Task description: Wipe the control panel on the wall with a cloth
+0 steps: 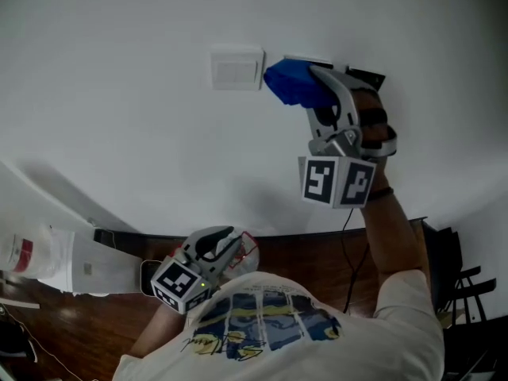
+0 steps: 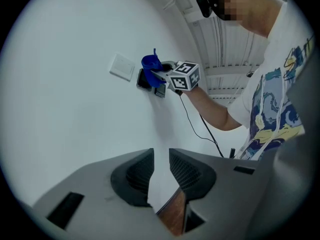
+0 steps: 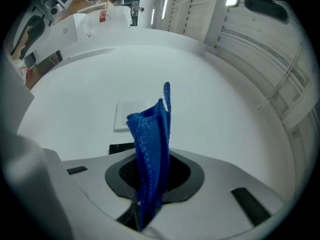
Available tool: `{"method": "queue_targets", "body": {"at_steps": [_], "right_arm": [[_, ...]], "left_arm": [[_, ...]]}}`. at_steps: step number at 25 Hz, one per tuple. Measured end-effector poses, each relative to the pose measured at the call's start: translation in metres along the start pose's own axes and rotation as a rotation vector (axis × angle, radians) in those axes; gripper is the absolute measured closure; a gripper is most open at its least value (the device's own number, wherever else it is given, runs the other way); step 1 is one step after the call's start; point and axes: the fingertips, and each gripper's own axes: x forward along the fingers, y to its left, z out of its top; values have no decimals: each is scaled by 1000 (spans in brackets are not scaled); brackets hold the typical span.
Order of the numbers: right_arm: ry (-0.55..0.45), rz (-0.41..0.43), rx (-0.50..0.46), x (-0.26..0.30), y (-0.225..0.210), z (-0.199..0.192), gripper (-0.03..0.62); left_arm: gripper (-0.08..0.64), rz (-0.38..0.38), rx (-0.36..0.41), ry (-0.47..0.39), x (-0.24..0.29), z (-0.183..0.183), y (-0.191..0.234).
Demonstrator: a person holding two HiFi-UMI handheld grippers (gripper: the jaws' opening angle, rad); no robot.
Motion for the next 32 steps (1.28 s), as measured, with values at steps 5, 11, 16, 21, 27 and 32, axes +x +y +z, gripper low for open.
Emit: {"method": "queue_targets", "body": {"at_steps": [5, 11, 16, 21, 27, 32], "right_arm": [[38, 27, -14, 3, 23, -10, 509], [48, 84, -17, 0, 65, -20, 509], [51, 140, -4, -2, 102, -27, 509], [39, 192, -11, -4, 125, -31, 508], [-46, 110, -24, -29, 61, 3, 508], [-47, -5, -54, -14, 4, 6, 508]], "left_arm": [[488, -9, 1, -6, -4, -1, 1], [488, -10, -7, 1, -6, -3, 0], [488, -17, -13, 5, -3, -3, -5], [488, -9, -8, 7, -2, -5, -4], [488, -11, -11, 6, 0, -6, -8], [488, -23, -4, -15, 1, -1, -14]]}}
